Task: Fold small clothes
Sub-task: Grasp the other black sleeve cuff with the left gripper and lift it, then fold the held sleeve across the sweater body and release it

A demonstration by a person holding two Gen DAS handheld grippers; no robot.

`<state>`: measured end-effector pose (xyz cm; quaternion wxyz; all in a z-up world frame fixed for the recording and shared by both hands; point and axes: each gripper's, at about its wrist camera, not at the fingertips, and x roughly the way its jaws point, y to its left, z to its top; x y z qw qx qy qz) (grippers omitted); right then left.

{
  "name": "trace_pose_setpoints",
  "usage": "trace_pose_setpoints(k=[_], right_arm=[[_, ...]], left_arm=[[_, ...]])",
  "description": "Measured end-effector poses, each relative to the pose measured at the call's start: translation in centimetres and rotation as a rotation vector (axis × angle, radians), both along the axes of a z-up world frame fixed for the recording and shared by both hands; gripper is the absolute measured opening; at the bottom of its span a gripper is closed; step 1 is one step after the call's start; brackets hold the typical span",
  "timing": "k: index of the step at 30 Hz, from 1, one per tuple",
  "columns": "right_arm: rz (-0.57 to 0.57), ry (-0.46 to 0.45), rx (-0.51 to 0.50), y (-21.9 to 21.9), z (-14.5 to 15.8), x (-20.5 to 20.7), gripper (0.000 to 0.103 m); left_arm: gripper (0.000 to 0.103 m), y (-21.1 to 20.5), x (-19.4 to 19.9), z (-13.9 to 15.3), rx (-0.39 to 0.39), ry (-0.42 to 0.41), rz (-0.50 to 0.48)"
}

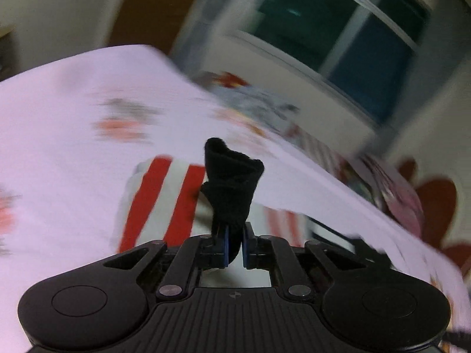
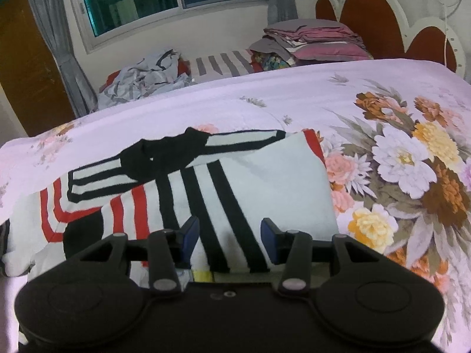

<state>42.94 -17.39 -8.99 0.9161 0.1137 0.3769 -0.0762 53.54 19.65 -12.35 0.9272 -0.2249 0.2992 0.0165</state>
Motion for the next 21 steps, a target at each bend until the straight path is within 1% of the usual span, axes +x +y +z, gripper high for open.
trace_pose_setpoints(k=[4, 6, 10, 13, 16, 17, 19, 20, 21], right_arm=[[0.012, -0.005, 0.039, -1.6, -0.4, 0.4, 0.045], [0.011, -0.009, 0.059, -2.5, -0.7, 0.4, 0.045], [-0.008, -0.009, 0.103, -4.8, -1.3, 0.1, 0.045], [-0.024, -0.01, 0.126, -6.3, -1.5, -0.4, 0.045], [-0.032, -0.007, 0.148, -7.5, -1.7, -1.0, 0.045], [-0.036, -0.004, 0.153, -7.9, -1.8, -1.2, 0.046], [-0.042, 0.0, 0.171, -8.6, -1.9, -1.5, 0.047], [-0.048, 0.002, 0.179, -8.9, -2.0, -1.6, 0.048], [-0.053, 0.001, 0.186, -9.1, -2.0, -1.7, 0.051]], left_arm=[[0.008, -7.9, 2.6, 1.5, 0.056, -0.019, -0.151], [0.008, -11.9, 4.1, 1.7, 0.09, -0.01, -0.22], [0.008, -19.4, 5.5, 1.4, 0.17, 0.026, -0.349], [0.008, -23.8, 5.5, 0.8, 0.232, 0.057, -0.438], [0.008, -27.8, 5.3, -0.2, 0.287, 0.112, -0.51], [0.008, -28.5, 5.0, -0.8, 0.294, 0.128, -0.526], [0.008, -29.4, 4.1, -2.0, 0.284, 0.165, -0.561], [0.015, -30.2, 4.1, -2.5, 0.291, 0.176, -0.576], [0.025, -30.3, 3.5, -2.7, 0.301, 0.166, -0.585]])
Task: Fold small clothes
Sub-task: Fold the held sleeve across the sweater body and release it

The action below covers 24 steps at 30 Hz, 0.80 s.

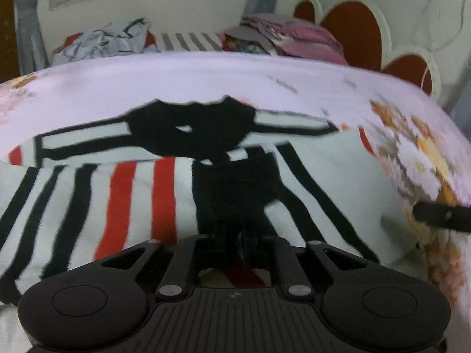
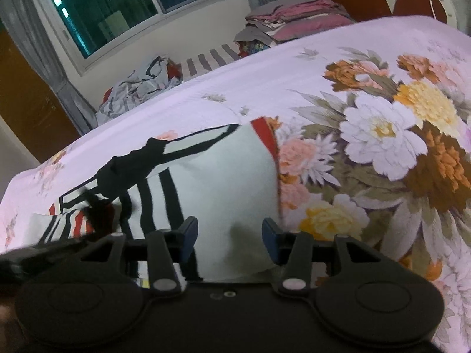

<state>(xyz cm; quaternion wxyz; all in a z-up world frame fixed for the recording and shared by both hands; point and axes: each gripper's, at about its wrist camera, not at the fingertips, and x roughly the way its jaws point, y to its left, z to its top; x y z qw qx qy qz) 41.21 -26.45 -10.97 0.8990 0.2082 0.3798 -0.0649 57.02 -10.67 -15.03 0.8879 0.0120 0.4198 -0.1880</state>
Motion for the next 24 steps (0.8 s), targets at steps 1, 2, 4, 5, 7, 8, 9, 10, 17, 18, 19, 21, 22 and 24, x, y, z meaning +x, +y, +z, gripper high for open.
trace_pose_setpoints(k=[1, 2, 4, 5, 7, 8, 9, 10, 17, 18, 19, 21, 22, 24], right_arm=[[0.001, -0.003, 0.011, -0.1, 0.0, -0.1, 0.053], [0.005, -0.008, 0.023, -0.1, 0.0, -0.1, 0.053], [0.019, -0.012, 0.042, 0.2, 0.1, 0.3, 0.053], [0.03, -0.017, 0.055, 0.5, 0.1, 0.6, 0.053], [0.056, -0.025, 0.088, 1.3, 0.1, 1.3, 0.053], [0.075, -0.028, 0.108, 2.0, -0.1, 1.9, 0.053], [0.094, -0.029, 0.125, 2.7, -0.2, 2.4, 0.053], [0.111, -0.028, 0.142, 3.5, -0.4, 3.0, 0.053], [0.18, 0.023, 0.241, 8.5, -2.9, 6.6, 0.051], [0.181, 0.033, 0.249, 9.1, -3.3, 7.0, 0.051], [0.181, 0.045, 0.254, 9.7, -3.6, 7.5, 0.05], [0.178, 0.05, 0.256, 10.6, -4.0, 8.2, 0.047], [0.174, 0.049, 0.244, 10.9, -4.1, 8.4, 0.045], [0.167, 0.053, 0.203, 11.6, -4.2, 9.1, 0.04]], left_arm=[[0.052, 0.0, -0.5, 0.1, -0.023, -0.009, -0.025], [0.067, 0.2, -0.8, 0.1, -0.071, -0.001, -0.048], [0.067, 1.4, -2.2, 1.4, -0.105, -0.046, -0.044], [0.067, 2.4, -3.1, 2.1, -0.092, -0.082, -0.033], [0.066, 5.7, -4.7, 3.1, -0.075, -0.135, 0.034], [0.066, 7.6, -5.3, 3.4, -0.07, -0.149, 0.082], [0.066, 9.8, -6.2, 3.5, -0.058, -0.166, 0.132], [0.066, 12.3, -7.3, 3.6, -0.018, -0.196, 0.196], [0.066, 24.1, -11.7, 1.4, 0.016, -0.13, 0.465], [0.066, 24.3, -12.0, 1.1, 0.018, -0.125, 0.462], [0.066, 24.3, -12.1, 0.8, 0.021, -0.12, 0.444], [0.065, 23.3, -11.6, 0.1, 0.031, -0.115, 0.418], [0.059, 23.0, -11.2, -0.2, 0.031, -0.108, 0.404], [0.056, 22.1, -10.1, -0.2, 0.036, -0.118, 0.387]])
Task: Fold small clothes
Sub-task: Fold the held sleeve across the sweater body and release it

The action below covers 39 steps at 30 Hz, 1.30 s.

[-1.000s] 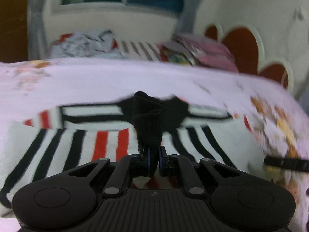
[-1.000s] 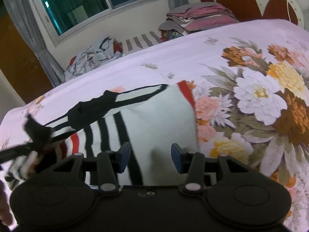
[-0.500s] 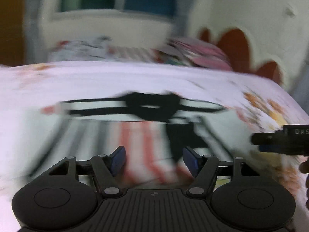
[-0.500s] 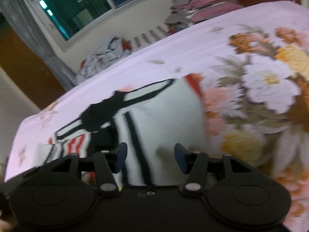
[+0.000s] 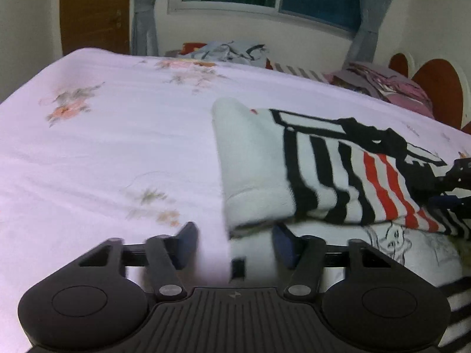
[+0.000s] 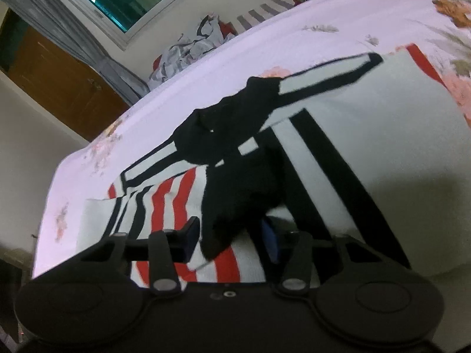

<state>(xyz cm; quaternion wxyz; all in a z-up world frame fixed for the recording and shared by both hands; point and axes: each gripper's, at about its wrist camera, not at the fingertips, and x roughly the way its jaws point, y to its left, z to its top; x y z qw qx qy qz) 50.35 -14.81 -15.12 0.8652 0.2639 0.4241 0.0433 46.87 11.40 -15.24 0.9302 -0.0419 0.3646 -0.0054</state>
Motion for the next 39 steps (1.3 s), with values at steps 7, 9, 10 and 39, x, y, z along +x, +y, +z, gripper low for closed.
trace_pose_setpoints(k=[7, 9, 10, 39], right_arm=[[0.016, -0.164, -0.141, 0.6, 4.4, -1.0, 0.007], [-0.004, -0.219, -0.179, -0.4, 6.2, -2.7, 0.007], [-0.008, -0.22, -0.189, -0.9, 6.4, -3.3, 0.007], [0.071, -0.03, -0.405, -0.4, 0.7, -1.8, 0.016]], left_arm=[[0.044, -0.8, 1.5, -0.4, 0.058, 0.028, -0.055], [0.04, -0.4, 2.0, -0.6, 0.04, 0.033, -0.064], [0.037, -0.4, 2.1, -0.6, 0.034, 0.038, -0.072], [0.027, -3.0, 6.6, -0.1, -0.033, 0.064, -0.217]])
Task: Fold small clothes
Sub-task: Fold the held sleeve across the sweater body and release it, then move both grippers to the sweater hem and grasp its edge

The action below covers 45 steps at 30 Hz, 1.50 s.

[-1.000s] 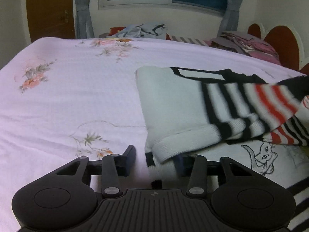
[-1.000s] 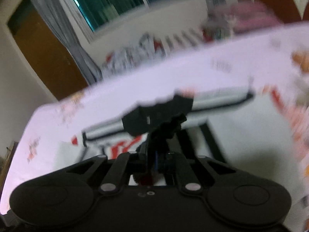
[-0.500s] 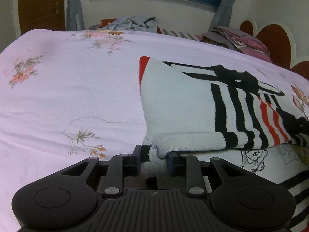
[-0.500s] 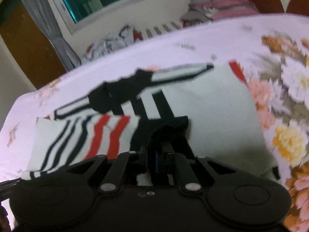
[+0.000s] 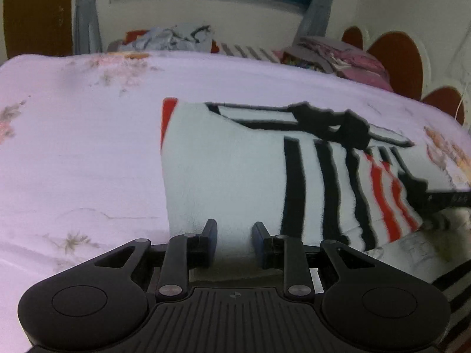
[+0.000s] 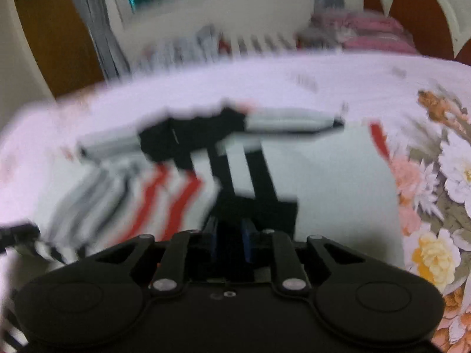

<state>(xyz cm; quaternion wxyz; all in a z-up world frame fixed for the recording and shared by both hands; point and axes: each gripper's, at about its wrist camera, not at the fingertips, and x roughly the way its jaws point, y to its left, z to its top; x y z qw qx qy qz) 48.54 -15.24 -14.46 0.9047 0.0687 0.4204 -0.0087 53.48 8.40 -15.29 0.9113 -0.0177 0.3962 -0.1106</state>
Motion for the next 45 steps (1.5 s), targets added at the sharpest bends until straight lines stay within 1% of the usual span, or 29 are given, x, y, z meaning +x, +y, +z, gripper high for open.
trace_pose_setpoints(k=[1, 3, 4, 7, 9, 10, 12, 15, 16, 17, 18, 19, 20, 23, 25, 27, 28, 29, 30, 32, 34, 35, 36, 37, 38, 40, 42, 44, 45], right_arm=[[-0.006, -0.004, 0.008, -0.1, 0.4, 0.1, 0.017], [0.001, -0.069, 0.003, -0.2, 1.7, 0.0, 0.021], [0.005, -0.08, -0.01, -0.3, 2.0, 0.3, 0.023], [-0.046, -0.027, -0.043, -1.6, 1.3, 3.1, 0.022], [-0.076, 0.005, -0.066, -2.7, 0.6, 4.9, 0.019], [-0.085, 0.024, -0.071, -3.4, 0.1, 5.7, 0.016], [-0.098, 0.022, -0.052, -4.3, -0.2, 6.5, 0.013], [-0.076, 0.035, -0.08, -3.7, 0.0, 6.6, 0.016], [-0.078, 0.016, -0.079, -3.3, 0.6, 6.2, 0.025], [-0.081, -0.025, -0.071, -2.7, 1.3, 5.2, 0.042], [-0.07, -0.072, -0.053, -2.0, 2.0, 4.5, 0.051], [-0.033, -0.097, -0.028, -0.9, 2.3, 4.1, 0.05], [0.018, -0.098, -0.002, 0.5, 2.4, 4.1, 0.046], [0.146, -0.078, 0.038, 4.7, 1.9, 5.0, 0.023], [0.194, -0.049, 0.023, 6.9, 1.0, 5.7, 0.015], [0.2, -0.007, -0.013, 8.1, -0.2, 6.3, 0.015], [0.201, 0.008, -0.039, 8.2, -0.6, 6.3, 0.012], [0.201, -0.002, -0.062, 7.9, -0.5, 6.2, 0.011], [0.177, -0.003, -0.102, 7.2, -0.3, 5.8, 0.011], [0.099, 0.002, -0.142, 4.7, 0.1, 4.8, 0.002], [0.06, 0.015, -0.091, 2.3, 0.0, 3.8, 0.0], [0.071, 0.015, -0.079, 1.9, -0.1, 3.5, 0.0], [0.086, 0.014, -0.097, 2.3, 0.1, 3.6, 0.001], [0.092, 0.001, -0.106, 2.7, 0.6, 3.4, 0.007], [0.096, -0.025, -0.097, 3.0, 1.3, 3.3, 0.02], [0.118, -0.066, -0.082, 3.7, 2.4, 2.2, 0.023], [0.149, -0.052, -0.072, 4.8, 2.4, 1.4, 0.023], [0.186, -0.031, -0.083, 5.8, 1.7, 0.7, 0.022], [0.197, -0.016, -0.111, 6.3, 1.3, 0.5, 0.025]], left_arm=[[0.027, -0.1, 0.4, 0.4, 0.005, 0.006, -0.003], [0.027, 0.3, 1.4, 1.6, 0.002, -0.023, 0.007], [0.027, 0.4, 2.6, 2.0, 0.004, -0.03, 0.007], [0.027, 0.9, 7.0, 1.7, -0.005, 0.01, 0.011], [0.027, 1.1, 9.8, 0.7, 0.032, 0.032, 0.024], [0.027, 1.5, 11.3, 0.2, 0.041, 0.043, 0.038], [0.027, 2.2, 12.5, -0.2, 0.023, 0.039, 0.062], [0.027, 1.7, 12.7, 0.2, 0.053, 0.039, 0.052], [0.027, 1.4, 12.0, 0.7, 0.069, 0.018, 0.053], [0.027, 1.0, 11.2, 1.3, 0.072, -0.013, 0.046], [0.027, 0.5, 10.3, 1.7, 0.057, -0.03, 0.031], [0.027, -0.3, 9.5, 1.9, 0.037, -0.038, 0.003], [0.027, -1.4, 8.7, 2.0, 0.028, -0.048, -0.019], [0.027, -4.7, 7.5, 1.4, 0.0, -0.034, -0.083], [0.027, -6.6, 7.1, 0.8, 0.02, -0.025, -0.108], [0.027, -7.3, 6.9, 0.0, 0.052, -0.005, -0.114], [0.027, -7.1, 6.6, -0.2, 0.066, -0.008, -0.112], [0.027, -6.4, 6.4, -0.2, 0.071, -0.017, -0.105], [0.027, -5.3, 6.2, -0.2, 0.09, -0.022, -0.088], [0.027, -2.9, 5.5, -0.2, 0.107, -0.038, -0.059], [0.027, -1.2, 4.9, -0.3, 0.102, -0.047, -0.065], [0.027, -1.2, 4.9, -0.3, 0.113, -0.053, -0.075], [0.027, -1.6, 4.8, -0.1, 0.129, -0.054, -0.071], [0.027, -1.9, 4.8, 0.4, 0.13, -0.055, -0.065], [0.027, -2.3, 4.3, 1.2, 0.113, -0.071, -0.07], [0.028, -3.4, 2.9, 2.2, 0.065, -0.087, -0.087], [0.032, -4.9, 1.5, 2.3, 0.069, -0.084, -0.121], [0.065, -6.5, 0.3, 1.6, 0.095, -0.081, -0.148], [0.068, -7.0, 0.0, 1.2, 0.125, -0.082, -0.143]])
